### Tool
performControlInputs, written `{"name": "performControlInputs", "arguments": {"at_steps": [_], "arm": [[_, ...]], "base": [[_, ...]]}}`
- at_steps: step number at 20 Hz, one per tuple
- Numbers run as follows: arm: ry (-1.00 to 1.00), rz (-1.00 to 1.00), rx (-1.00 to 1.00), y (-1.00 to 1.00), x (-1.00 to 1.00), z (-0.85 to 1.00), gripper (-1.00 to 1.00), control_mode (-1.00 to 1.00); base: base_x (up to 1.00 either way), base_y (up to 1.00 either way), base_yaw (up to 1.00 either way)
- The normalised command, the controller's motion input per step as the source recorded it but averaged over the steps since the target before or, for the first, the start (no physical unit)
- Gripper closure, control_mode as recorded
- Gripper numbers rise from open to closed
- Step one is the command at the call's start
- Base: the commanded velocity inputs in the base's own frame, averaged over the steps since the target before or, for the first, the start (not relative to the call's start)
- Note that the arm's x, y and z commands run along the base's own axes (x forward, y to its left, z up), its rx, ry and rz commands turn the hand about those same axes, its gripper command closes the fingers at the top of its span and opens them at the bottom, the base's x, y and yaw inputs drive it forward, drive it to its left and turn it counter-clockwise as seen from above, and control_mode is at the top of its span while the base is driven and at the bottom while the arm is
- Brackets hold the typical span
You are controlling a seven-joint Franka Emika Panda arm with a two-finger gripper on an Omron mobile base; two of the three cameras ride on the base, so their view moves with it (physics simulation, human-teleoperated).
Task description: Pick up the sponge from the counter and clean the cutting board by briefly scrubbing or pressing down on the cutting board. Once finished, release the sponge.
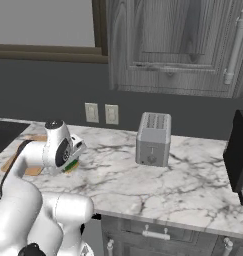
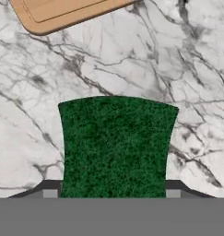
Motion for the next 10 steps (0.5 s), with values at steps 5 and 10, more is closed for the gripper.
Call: {"name": "performControlInputs", "arguments": {"at_steps": [5,10], "arm": [[0.09,0.21,-0.01,1.0,0.41,0.1,1.0,-1.0],[0.23,0.17,0.0,1.0,0.52,-0.01,1.0,-1.0]], "base": [[0.0,0.0,0.0],[0.0,0.0,0.0]]}}
